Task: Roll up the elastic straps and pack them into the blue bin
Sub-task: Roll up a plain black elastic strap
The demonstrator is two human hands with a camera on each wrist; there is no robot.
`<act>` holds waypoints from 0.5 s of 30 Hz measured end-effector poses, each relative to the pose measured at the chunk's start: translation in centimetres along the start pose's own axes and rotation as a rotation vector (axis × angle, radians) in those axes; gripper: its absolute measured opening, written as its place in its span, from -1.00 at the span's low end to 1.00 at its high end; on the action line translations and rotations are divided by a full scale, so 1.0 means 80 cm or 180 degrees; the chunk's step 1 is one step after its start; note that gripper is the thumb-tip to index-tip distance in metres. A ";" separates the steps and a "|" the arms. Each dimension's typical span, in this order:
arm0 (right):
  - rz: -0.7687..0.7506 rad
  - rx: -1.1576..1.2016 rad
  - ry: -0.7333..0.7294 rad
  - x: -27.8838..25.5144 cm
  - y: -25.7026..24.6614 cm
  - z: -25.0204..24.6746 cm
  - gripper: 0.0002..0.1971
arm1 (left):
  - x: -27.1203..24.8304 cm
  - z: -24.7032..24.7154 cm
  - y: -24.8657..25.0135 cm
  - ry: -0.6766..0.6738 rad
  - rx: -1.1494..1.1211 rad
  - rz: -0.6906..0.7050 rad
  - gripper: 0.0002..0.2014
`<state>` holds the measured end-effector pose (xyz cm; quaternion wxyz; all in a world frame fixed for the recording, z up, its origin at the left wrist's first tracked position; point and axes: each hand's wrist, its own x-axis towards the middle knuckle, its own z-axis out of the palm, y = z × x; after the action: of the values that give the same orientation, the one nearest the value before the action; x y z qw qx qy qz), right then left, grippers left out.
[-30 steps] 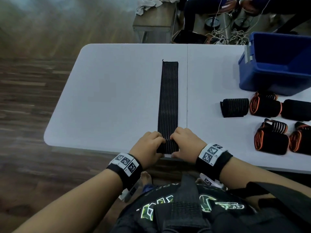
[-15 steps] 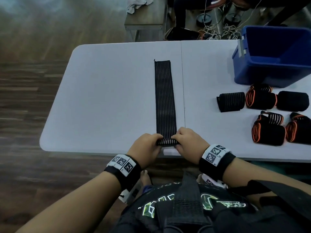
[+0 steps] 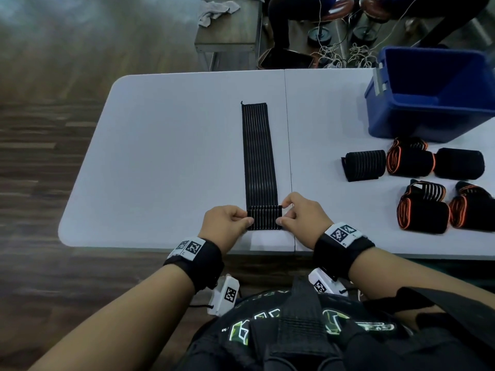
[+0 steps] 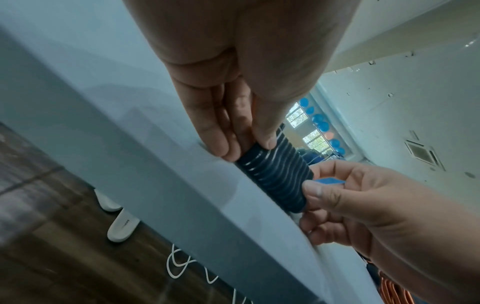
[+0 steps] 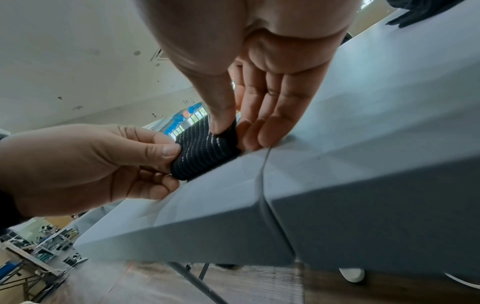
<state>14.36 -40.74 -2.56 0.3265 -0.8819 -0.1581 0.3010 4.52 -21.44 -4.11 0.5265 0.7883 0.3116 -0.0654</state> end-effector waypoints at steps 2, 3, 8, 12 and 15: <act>-0.0016 -0.0001 -0.0025 0.000 0.000 0.000 -0.77 | -0.001 0.000 0.001 0.0005 -0.0097 -0.0064 -0.90; -0.0037 -0.0049 -0.0046 0.001 0.000 0.000 -0.78 | -0.001 0.000 0.001 0.0009 -0.0113 -0.0059 -0.88; -0.0223 -0.0392 -0.0200 0.007 -0.002 0.002 -0.72 | -0.002 0.001 0.004 0.0037 -0.0094 0.0025 -0.80; -0.0514 -0.0990 -0.0407 0.013 -0.006 0.004 -0.76 | 0.002 -0.001 0.002 -0.0038 0.0247 0.0257 -0.71; -0.0458 -0.1248 -0.0408 0.017 -0.010 0.008 -0.68 | 0.005 -0.001 0.006 -0.0047 0.0877 0.0522 -0.77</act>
<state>14.95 -39.23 -3.01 0.1586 -0.8940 -0.2966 0.2959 5.06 -21.36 -3.91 0.4193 0.8753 0.2304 -0.0700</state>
